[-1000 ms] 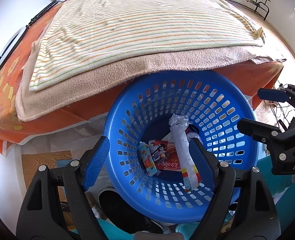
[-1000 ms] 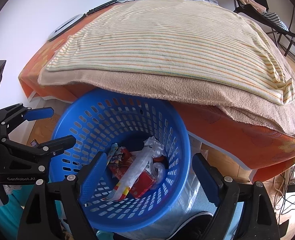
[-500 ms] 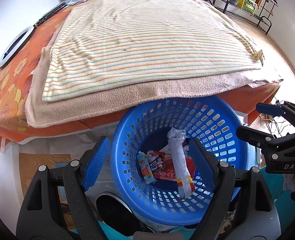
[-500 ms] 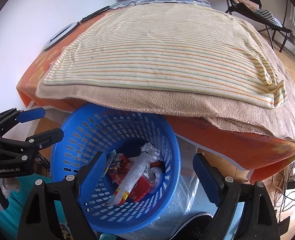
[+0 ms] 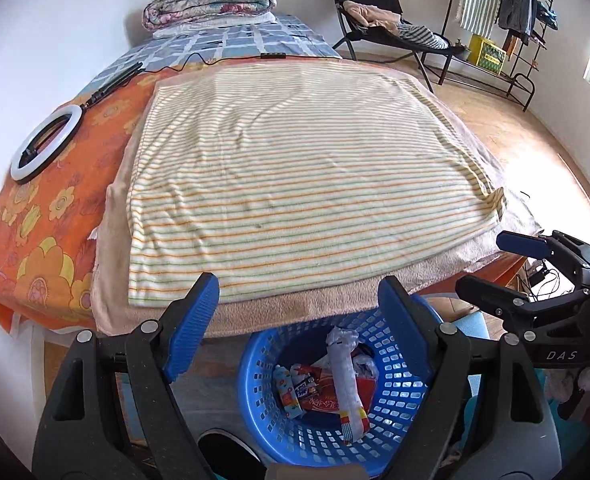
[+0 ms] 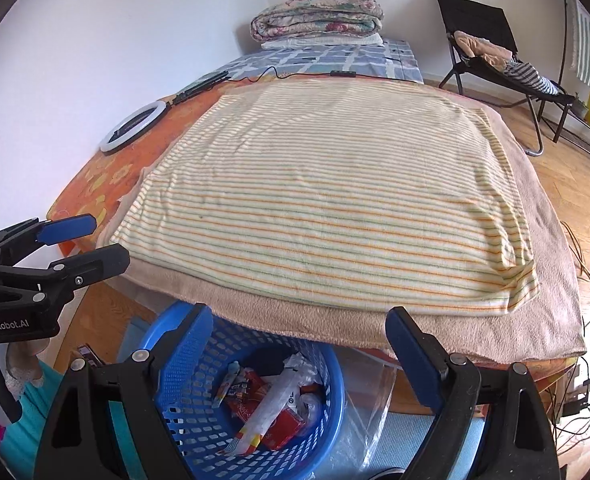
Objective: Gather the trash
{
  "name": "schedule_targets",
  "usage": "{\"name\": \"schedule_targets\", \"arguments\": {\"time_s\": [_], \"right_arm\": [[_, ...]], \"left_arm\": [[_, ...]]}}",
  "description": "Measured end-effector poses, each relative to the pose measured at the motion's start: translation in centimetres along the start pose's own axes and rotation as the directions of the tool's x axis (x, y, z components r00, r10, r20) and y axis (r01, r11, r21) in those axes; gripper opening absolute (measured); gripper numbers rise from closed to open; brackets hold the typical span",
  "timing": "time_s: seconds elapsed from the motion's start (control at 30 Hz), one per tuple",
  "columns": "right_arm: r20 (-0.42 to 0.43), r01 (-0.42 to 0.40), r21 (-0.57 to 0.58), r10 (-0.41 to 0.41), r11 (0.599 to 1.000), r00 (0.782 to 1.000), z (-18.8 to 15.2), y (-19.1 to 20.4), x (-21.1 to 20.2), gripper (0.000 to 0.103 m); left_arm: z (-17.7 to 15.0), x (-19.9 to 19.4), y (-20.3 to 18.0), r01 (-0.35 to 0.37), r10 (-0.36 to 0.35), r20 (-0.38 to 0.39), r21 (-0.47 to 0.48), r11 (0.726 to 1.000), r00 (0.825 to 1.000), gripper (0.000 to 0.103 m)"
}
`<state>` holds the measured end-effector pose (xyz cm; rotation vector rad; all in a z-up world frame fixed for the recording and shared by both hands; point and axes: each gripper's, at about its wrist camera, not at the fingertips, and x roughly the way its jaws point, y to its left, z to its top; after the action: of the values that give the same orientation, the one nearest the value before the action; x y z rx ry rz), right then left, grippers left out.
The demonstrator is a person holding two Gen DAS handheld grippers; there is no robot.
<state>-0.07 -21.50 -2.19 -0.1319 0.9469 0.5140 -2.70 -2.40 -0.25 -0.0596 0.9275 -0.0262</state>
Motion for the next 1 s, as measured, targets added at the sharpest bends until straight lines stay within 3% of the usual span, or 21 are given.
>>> {"name": "schedule_targets", "arguments": {"time_s": [0.2, 0.53, 0.7, 1.0], "right_arm": [[0.066, 0.002, -0.007, -0.002, 1.0, 0.998, 2.8, -0.4, -1.0, 0.09], [0.171, -0.006, 0.013, 0.004, 1.0, 0.985, 6.6, -1.8, -1.0, 0.093], [0.22, -0.007, 0.021, 0.002, 1.0, 0.975, 7.7, -2.2, -0.8, 0.102], [0.233, 0.013, 0.007, -0.014, 1.0, 0.972, 7.6, -2.4, 0.1, 0.103]], "left_arm": [[3.2, -1.0, 0.1, 0.009, -0.008, 0.073, -0.012, 1.0, 0.997, 0.092], [7.2, -1.2, 0.3, 0.007, -0.006, 0.151, -0.006, 1.0, 0.988, 0.092], [7.9, -0.8, 0.5, 0.019, -0.016, 0.181, -0.019, 1.0, 0.983, 0.093], [8.3, 0.0, 0.2, 0.014, -0.01, 0.194, -0.017, 1.0, 0.981, 0.094]]}}
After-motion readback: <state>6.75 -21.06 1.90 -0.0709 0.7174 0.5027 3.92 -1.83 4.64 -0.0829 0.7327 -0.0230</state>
